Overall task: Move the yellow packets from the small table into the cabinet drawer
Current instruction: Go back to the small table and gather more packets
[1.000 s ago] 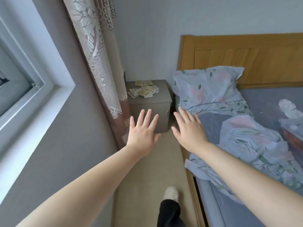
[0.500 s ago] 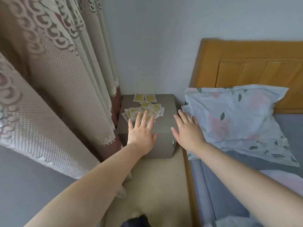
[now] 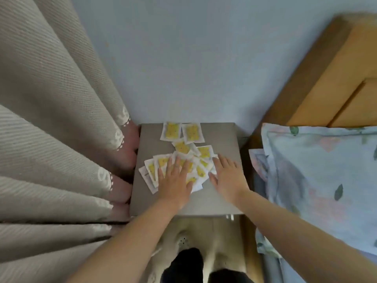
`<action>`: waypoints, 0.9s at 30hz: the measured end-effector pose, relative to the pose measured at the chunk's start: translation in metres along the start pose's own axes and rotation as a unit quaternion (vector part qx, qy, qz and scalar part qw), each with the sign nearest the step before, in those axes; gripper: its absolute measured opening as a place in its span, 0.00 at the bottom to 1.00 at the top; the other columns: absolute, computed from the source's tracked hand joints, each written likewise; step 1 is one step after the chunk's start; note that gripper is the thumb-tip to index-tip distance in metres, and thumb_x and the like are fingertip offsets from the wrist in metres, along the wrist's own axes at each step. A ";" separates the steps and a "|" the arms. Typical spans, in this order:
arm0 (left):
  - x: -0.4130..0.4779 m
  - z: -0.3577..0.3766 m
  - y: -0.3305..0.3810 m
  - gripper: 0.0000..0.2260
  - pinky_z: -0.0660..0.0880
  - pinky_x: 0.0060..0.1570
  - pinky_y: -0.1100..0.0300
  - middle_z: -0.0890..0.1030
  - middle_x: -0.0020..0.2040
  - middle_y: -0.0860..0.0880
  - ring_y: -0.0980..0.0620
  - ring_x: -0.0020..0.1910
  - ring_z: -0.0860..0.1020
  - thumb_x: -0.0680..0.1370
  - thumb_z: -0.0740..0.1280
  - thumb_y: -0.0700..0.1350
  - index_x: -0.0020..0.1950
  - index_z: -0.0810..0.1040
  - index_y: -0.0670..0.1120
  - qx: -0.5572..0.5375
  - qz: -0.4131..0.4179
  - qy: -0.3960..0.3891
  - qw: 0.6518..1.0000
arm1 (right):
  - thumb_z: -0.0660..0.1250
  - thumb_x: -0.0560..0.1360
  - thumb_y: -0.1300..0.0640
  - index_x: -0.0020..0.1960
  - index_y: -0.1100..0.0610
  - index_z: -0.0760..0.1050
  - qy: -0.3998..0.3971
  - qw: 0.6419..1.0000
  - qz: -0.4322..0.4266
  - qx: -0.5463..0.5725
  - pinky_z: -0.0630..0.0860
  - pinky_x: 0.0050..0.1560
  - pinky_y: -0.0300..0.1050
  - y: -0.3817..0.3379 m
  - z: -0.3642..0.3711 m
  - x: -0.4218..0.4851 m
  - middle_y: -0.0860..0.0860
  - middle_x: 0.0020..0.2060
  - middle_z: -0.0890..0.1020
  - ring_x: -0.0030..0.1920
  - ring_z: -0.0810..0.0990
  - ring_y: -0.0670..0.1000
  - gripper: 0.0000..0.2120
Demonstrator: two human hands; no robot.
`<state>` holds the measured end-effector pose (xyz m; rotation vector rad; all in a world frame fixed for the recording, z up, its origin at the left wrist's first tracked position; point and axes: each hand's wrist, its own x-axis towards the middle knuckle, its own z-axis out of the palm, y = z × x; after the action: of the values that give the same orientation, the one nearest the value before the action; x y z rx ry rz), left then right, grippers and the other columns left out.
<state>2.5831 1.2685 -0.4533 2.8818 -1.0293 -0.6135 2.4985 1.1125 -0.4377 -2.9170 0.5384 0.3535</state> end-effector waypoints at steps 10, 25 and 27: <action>0.104 0.090 -0.034 0.42 0.42 0.73 0.43 0.37 0.78 0.48 0.45 0.77 0.36 0.77 0.64 0.58 0.78 0.38 0.52 -0.088 -0.061 -0.103 0.989 | 0.56 0.80 0.45 0.74 0.58 0.57 -0.123 0.987 -0.002 0.100 0.60 0.70 0.49 0.016 0.101 0.116 0.55 0.75 0.58 0.74 0.59 0.56 0.28; 0.102 0.122 -0.064 0.36 0.41 0.76 0.53 0.42 0.79 0.52 0.54 0.77 0.38 0.78 0.66 0.52 0.79 0.47 0.49 -0.184 -0.028 -0.038 0.982 | 0.77 0.65 0.51 0.67 0.56 0.67 -0.037 0.979 0.017 0.201 0.67 0.59 0.47 -0.017 0.133 0.154 0.54 0.59 0.74 0.61 0.70 0.57 0.34; 0.103 0.117 -0.069 0.37 0.44 0.76 0.54 0.47 0.79 0.51 0.52 0.77 0.44 0.77 0.68 0.48 0.79 0.49 0.50 -0.175 -0.057 -0.019 0.983 | 0.76 0.66 0.55 0.66 0.57 0.66 -0.064 0.979 0.027 0.193 0.69 0.56 0.49 -0.022 0.130 0.159 0.54 0.56 0.76 0.59 0.72 0.58 0.32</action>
<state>2.6540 1.2725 -0.6082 2.6375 -0.6807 -0.7701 2.6243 1.1047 -0.6008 -2.4920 0.5920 0.3920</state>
